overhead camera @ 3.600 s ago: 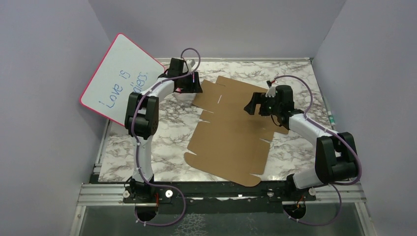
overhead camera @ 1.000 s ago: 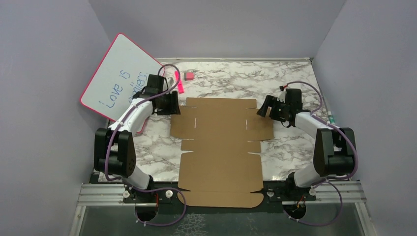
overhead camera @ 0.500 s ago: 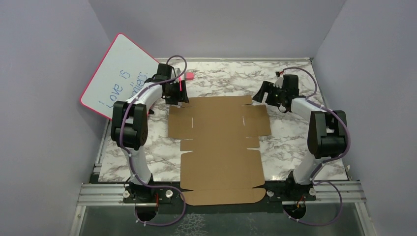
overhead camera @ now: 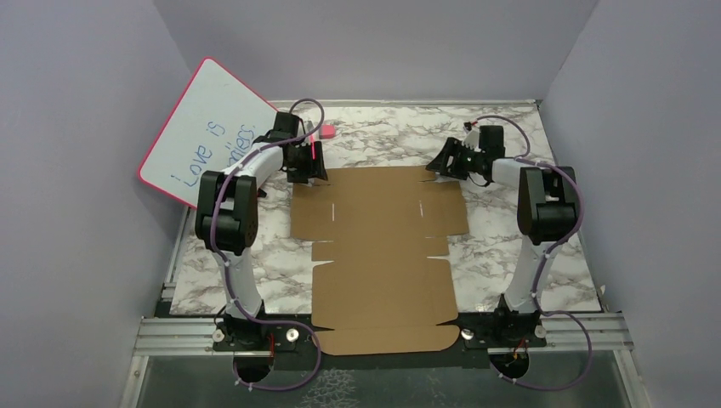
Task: Fold the paper box
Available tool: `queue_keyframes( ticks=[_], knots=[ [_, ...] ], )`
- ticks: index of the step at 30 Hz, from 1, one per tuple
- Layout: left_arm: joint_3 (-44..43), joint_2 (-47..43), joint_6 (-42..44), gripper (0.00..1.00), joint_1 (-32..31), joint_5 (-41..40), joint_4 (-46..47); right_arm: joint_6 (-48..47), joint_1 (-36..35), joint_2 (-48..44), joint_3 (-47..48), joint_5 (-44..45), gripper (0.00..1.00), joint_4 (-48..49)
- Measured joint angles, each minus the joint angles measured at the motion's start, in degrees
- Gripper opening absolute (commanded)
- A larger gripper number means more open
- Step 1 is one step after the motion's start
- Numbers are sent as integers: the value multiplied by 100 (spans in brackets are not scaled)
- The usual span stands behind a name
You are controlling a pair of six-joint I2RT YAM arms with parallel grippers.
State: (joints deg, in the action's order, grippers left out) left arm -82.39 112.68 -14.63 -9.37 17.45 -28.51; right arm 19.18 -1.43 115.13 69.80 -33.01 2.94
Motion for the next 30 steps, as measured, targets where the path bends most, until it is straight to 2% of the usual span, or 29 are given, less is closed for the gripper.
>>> queue_keyframes(
  ticks=[4,11,15,22,30],
  knots=[
    [0,81,-50,66,-2,0,24,188,0,271,116,-372,59,175],
    [57,278,-195,66,-2,39,247,378,2,466,136,-798,32,315],
    [98,291,-256,66,-2,114,361,372,-9,466,136,-850,21,291],
    [157,291,-332,66,-83,138,566,111,-208,160,144,-245,18,-245],
    [227,291,-389,66,-264,138,791,-400,-1010,-118,769,1589,18,-1303]
  ],
)
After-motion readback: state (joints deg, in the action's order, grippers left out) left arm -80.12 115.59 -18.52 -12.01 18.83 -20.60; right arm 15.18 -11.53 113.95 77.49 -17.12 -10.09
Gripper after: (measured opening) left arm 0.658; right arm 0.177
